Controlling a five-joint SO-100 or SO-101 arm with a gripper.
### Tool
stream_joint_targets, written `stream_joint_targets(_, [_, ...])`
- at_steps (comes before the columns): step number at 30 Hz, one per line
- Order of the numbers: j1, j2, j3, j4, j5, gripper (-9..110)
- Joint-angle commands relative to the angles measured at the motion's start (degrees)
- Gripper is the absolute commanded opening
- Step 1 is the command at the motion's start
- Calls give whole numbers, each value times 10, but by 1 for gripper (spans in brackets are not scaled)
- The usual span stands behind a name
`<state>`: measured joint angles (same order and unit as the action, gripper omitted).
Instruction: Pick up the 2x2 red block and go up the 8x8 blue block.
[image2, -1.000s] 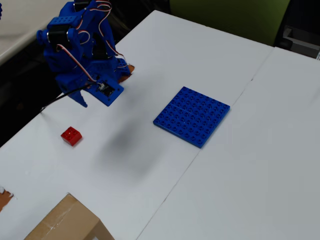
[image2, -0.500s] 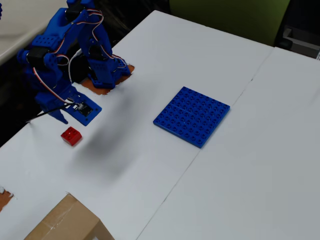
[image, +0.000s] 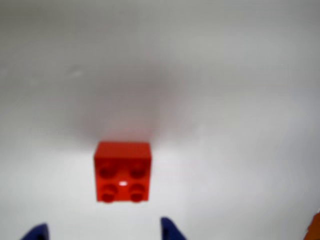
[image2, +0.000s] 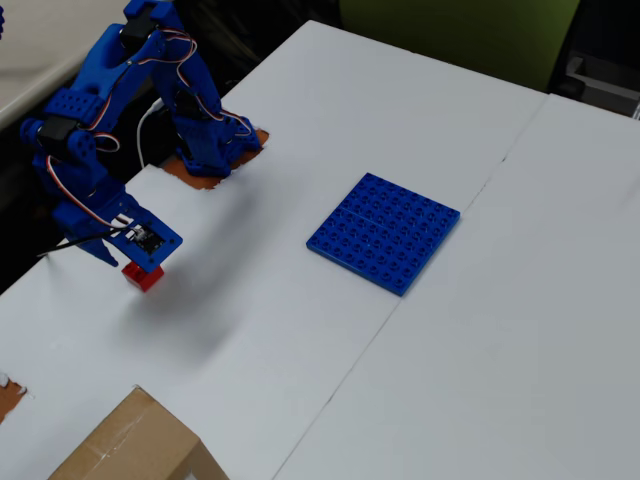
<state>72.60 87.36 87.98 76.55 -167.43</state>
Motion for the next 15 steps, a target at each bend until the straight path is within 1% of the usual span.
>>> stream_joint_targets(1, [2, -8, -24, -11, 2, 28])
stream_joint_targets(15, [-15, -47, -25, -50, 23, 28])
